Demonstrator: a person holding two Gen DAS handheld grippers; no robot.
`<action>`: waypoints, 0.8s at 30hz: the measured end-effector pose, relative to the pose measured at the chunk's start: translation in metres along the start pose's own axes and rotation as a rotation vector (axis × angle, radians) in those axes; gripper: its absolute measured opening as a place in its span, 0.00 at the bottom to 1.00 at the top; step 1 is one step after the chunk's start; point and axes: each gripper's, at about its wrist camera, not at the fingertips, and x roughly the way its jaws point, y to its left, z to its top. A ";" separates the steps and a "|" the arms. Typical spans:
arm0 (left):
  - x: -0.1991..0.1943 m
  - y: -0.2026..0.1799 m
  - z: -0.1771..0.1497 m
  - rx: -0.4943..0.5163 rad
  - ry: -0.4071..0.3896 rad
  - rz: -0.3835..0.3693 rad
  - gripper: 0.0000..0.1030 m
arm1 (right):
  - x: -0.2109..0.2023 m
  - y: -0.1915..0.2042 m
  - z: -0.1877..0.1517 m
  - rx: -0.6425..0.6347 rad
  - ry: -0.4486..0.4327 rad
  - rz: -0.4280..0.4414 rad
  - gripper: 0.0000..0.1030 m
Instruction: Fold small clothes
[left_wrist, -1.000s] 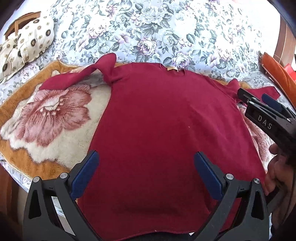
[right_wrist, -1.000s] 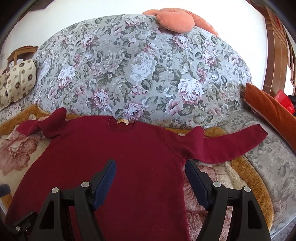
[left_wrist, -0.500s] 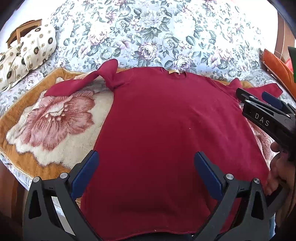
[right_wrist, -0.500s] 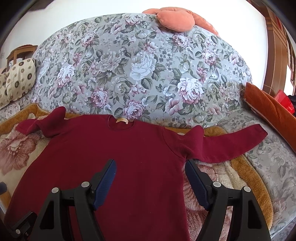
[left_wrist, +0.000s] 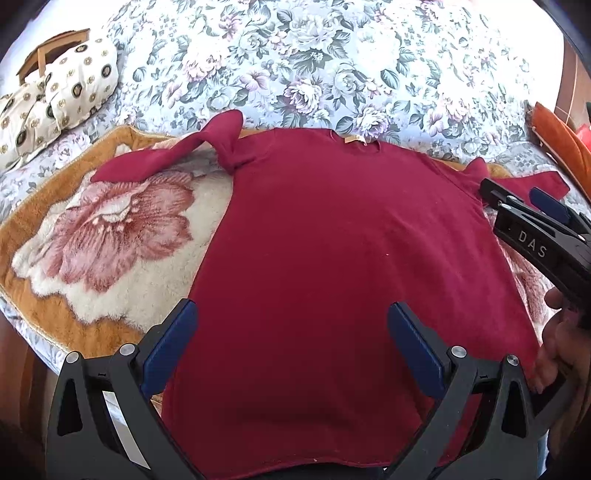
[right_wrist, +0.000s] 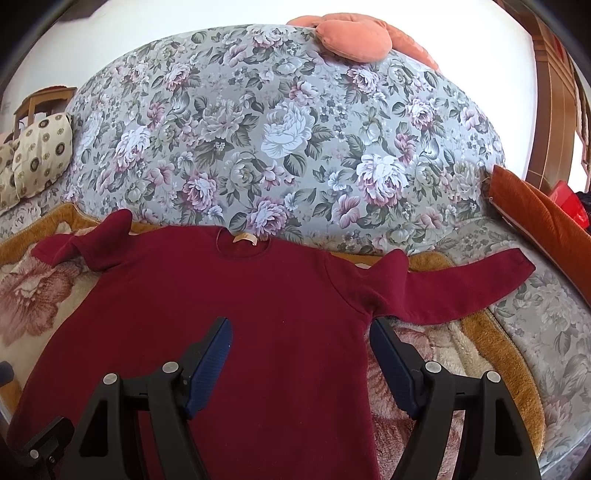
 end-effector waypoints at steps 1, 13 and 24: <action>0.000 0.000 0.000 0.000 0.000 -0.001 1.00 | 0.000 0.000 0.000 0.000 0.001 0.000 0.73; 0.002 0.000 0.002 0.010 0.005 0.017 1.00 | 0.001 0.000 -0.001 0.006 0.005 -0.002 0.73; 0.010 0.042 0.039 -0.042 0.008 -0.005 1.00 | 0.004 -0.012 -0.007 0.061 0.031 -0.011 0.73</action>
